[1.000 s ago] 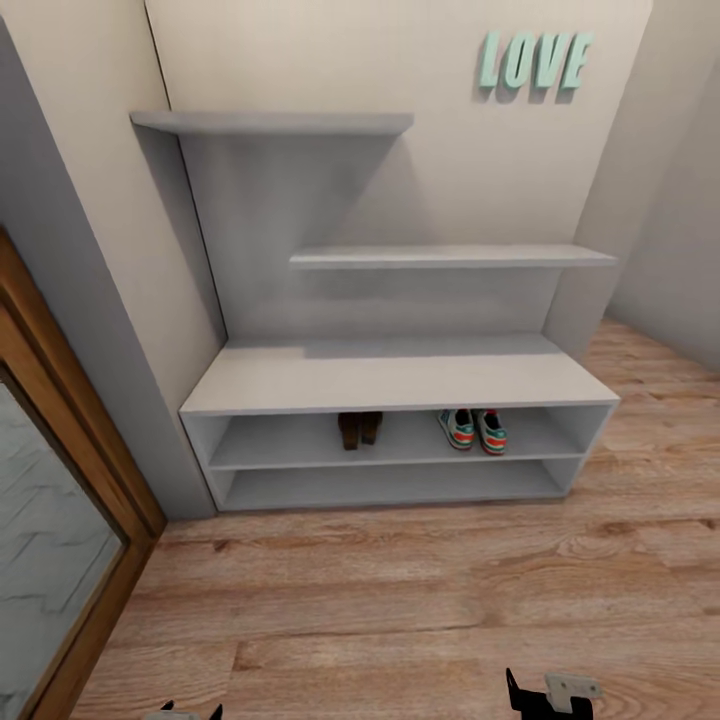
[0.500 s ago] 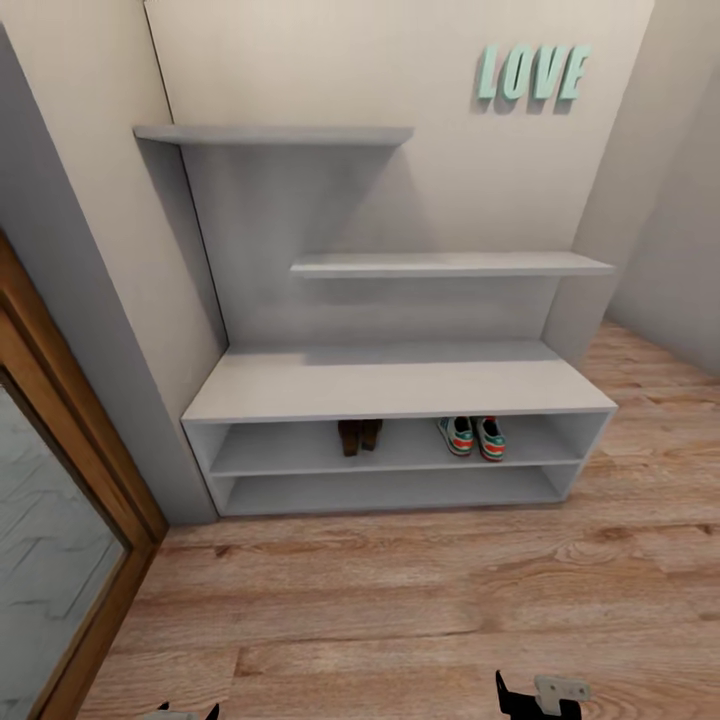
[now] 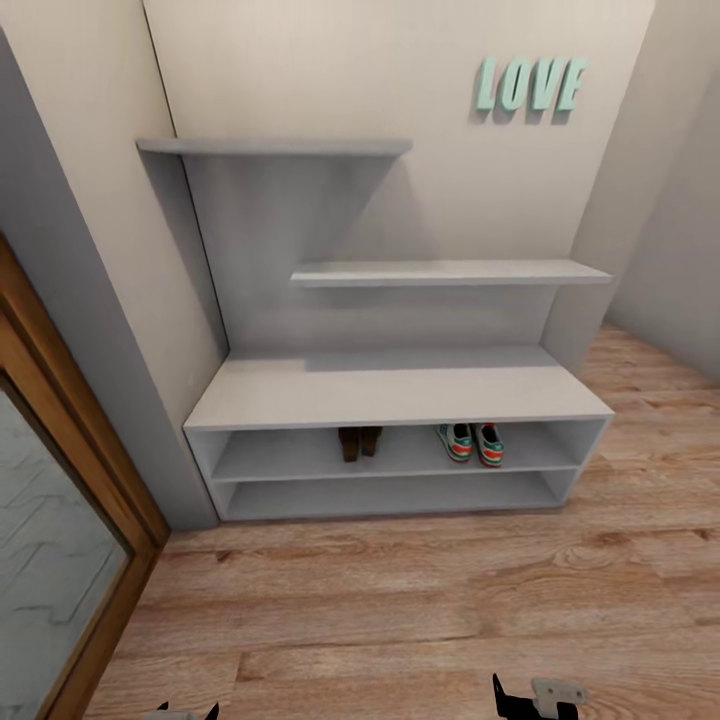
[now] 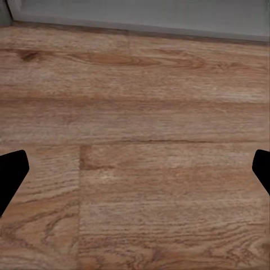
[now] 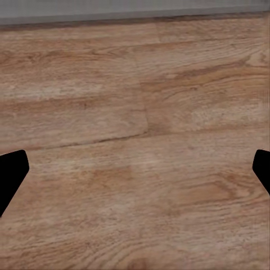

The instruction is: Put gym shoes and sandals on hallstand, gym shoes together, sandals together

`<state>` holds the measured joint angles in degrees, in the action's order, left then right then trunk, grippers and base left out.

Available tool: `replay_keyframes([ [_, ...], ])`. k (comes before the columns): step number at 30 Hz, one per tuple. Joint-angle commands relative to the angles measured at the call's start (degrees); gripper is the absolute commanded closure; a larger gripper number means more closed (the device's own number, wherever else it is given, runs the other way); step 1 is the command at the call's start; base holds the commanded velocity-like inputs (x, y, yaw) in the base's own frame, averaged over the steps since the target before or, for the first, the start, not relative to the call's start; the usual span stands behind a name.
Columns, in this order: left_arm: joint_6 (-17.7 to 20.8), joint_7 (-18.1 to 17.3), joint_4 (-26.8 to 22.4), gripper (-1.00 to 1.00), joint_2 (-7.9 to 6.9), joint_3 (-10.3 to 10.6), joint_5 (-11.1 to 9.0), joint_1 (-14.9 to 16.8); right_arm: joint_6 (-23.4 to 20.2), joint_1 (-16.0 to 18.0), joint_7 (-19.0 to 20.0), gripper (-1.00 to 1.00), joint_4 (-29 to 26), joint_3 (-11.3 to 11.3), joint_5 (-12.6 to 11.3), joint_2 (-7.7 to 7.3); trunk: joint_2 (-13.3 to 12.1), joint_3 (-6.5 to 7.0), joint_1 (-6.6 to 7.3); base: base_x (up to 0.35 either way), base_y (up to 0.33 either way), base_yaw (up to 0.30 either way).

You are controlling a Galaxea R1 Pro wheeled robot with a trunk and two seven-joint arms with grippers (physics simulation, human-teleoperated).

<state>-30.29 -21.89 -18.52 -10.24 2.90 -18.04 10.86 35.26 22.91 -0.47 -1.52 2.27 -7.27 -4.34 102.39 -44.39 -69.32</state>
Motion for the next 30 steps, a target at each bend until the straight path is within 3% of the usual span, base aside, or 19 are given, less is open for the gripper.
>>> replay_keyframes([
  [1, -0.1, -0.3, 0.1, -1.0, -0.04, 0.3, -0.6, 0.0, 0.2, 0.0, -0.1, -1.0, 0.0, 0.3, -0.4, -0.01, -0.4, 0.14, 0.23, 0.0, 0.0, 0.0],
  [15, -0.2, -0.3, 0.1, -1.0, -0.1, 0.3, -0.7, 0.0, 0.2, 0.0, -0.1, -1.0, 0.0, 0.3, -0.4, 0.03, -6.0, 2.65, 3.31, 0.0, 0.0, 0.0],
  [30, -0.2, -0.2, 0.1, -1.0, -0.28, 0.2, -0.8, 0.0, 0.2, -0.1, -0.1, -1.0, 0.0, 0.3, -0.4, 0.03, -6.0, 2.65, 3.31, 0.0, 0.0, 0.0],
])
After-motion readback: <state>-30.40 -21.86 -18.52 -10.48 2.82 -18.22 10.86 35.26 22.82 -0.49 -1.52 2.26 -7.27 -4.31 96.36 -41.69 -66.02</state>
